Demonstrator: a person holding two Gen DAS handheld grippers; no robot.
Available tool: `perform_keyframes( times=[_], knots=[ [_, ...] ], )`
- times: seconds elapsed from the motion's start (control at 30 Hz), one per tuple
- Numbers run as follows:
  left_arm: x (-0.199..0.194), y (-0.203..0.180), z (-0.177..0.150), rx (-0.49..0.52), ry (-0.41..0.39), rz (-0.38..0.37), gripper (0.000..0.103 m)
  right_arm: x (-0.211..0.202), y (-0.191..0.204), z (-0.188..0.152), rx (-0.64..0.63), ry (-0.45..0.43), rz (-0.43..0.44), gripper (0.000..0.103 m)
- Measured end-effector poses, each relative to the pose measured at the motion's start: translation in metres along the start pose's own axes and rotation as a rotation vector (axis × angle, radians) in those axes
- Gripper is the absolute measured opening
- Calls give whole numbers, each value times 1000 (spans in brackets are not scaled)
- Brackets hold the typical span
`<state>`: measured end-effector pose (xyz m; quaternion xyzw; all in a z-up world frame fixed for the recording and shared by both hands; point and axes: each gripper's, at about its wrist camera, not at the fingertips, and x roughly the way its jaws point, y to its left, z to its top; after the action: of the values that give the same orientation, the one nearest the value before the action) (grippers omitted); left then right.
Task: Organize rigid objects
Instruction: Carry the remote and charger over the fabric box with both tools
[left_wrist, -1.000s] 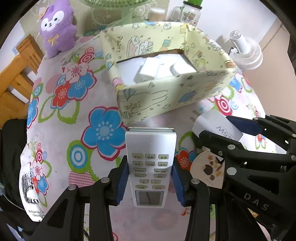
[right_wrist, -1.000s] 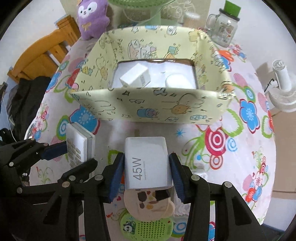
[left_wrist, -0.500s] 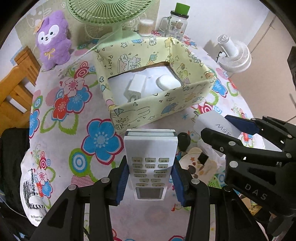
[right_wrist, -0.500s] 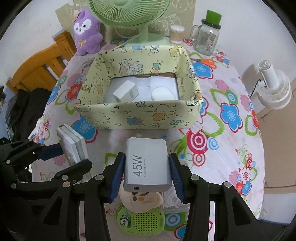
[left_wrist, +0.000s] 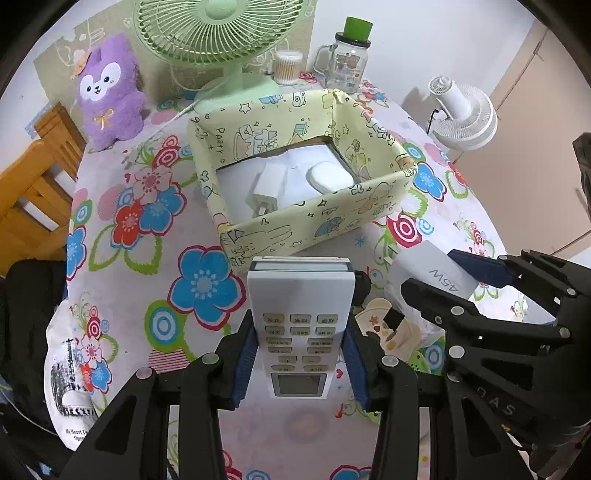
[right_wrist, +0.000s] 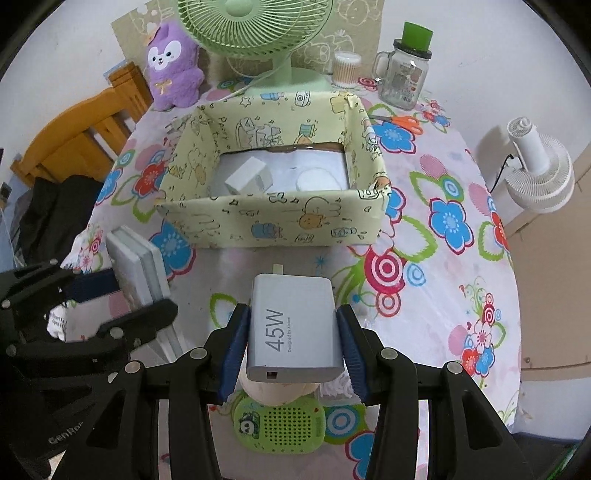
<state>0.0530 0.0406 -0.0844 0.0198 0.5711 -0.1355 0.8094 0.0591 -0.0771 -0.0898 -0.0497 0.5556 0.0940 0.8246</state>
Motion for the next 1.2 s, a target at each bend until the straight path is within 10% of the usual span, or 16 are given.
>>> perform_keyframes(
  times=[1.2],
  knots=[
    [-26,-26,74,-64,-104,118,45,-26,-45,74,-118,-102,73,51]
  ],
)
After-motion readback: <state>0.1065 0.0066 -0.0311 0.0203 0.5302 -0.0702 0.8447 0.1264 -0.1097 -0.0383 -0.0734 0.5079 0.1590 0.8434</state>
